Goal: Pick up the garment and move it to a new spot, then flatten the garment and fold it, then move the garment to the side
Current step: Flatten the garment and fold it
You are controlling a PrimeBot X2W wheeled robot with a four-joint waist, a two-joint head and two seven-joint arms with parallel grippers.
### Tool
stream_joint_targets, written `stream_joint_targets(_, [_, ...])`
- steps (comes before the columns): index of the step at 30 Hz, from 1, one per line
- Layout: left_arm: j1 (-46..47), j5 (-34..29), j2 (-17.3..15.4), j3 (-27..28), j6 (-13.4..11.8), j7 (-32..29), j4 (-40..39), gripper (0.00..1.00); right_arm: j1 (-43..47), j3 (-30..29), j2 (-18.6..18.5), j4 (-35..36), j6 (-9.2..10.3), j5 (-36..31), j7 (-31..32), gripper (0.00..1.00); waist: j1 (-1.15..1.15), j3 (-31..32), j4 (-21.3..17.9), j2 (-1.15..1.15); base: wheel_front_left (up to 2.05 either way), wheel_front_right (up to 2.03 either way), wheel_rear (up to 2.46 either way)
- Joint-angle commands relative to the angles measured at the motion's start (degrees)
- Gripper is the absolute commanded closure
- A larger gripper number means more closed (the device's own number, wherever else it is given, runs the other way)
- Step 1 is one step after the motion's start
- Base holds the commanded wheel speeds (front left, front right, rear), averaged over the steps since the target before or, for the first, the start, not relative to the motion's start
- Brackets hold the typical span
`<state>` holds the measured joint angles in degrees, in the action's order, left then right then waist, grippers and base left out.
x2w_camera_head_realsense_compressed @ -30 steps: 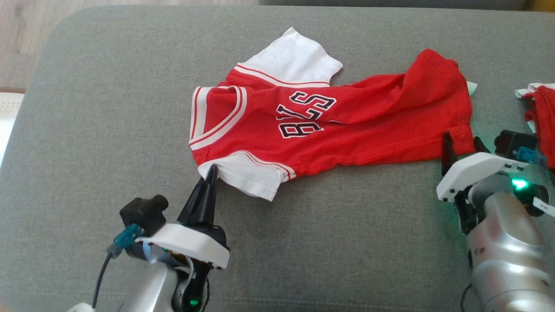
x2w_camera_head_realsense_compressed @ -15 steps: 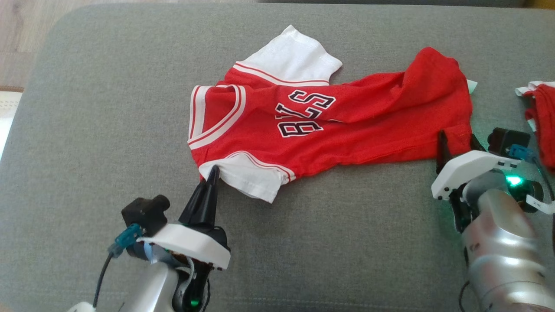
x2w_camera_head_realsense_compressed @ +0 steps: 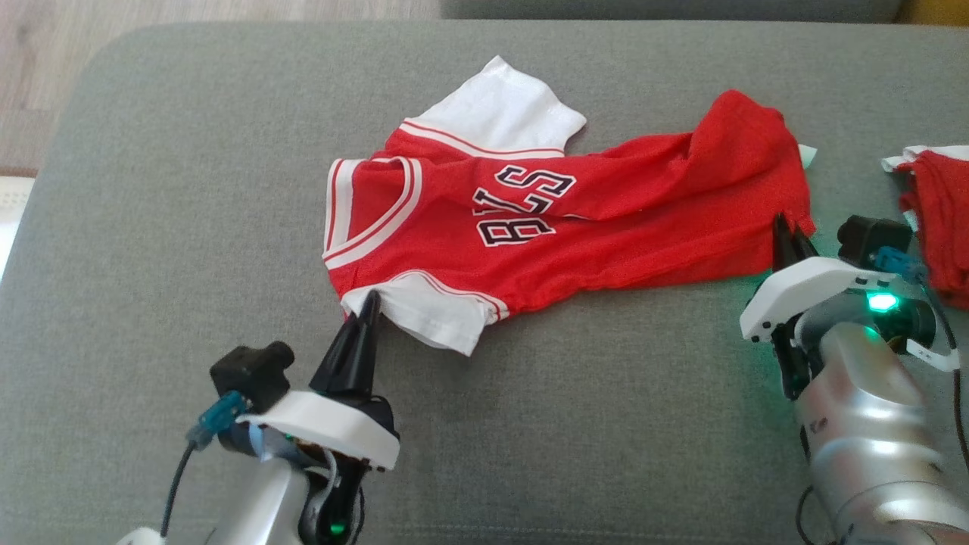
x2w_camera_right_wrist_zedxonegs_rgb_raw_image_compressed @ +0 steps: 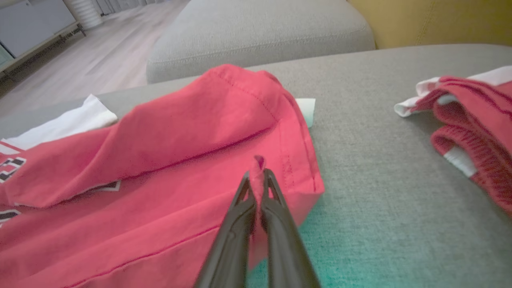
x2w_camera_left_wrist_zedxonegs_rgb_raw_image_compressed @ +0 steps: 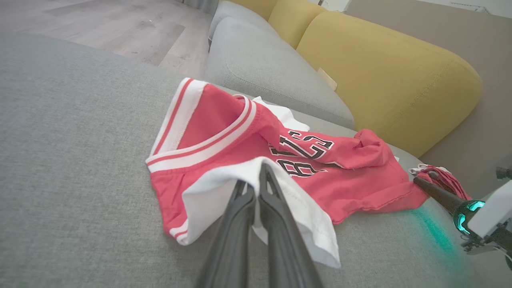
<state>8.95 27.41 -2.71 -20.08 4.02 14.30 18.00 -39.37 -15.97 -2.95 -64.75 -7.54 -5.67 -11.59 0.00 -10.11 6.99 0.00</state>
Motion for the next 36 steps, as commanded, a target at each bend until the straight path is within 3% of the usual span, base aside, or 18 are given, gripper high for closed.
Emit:
stream_joint_targets(1, [2.4,0.4,-0.2,1.9,-0.1,0.7,-1.7,1.00,-1.9,1.6,0.0,1.5,0.05,0.4,-0.8,1.00,0.00,0.4,-0.2,0.00,0.00,0.00,0.00])
stream_joint_targets(9, [4.0,-0.1,-0.2,7.3,0.6,0.7,-3.9,1.00,-0.4,8.4,0.0,9.5,0.05,8.4,-3.3,1.00,0.00,4.4,-2.4,0.00,0.00,0.00,0.00])
stream_joint_targets(20, [16.4,1.4,-5.2,13.9,1.9,-0.1,-11.2,1.00,5.3,20.4,-5.6,38.8,0.05,21.8,-3.4,1.00,0.00,12.2,-6.4,0.00,0.00,0.00,0.00])
stream_joint_targets(29, [18.1,3.5,-8.6,18.6,-1.2,-4.7,-26.8,1.00,8.4,22.6,-7.7,58.6,0.05,22.3,1.7,1.00,0.00,14.6,-9.0,0.00,0.00,0.00,0.00])
stream_joint_targets(36, [17.2,6.1,-11.0,21.6,-4.6,-12.2,-39.9,1.00,12.5,18.2,-5.2,73.2,0.05,19.7,12.2,1.00,0.00,13.2,-9.4,0.00,0.00,0.00,0.00])
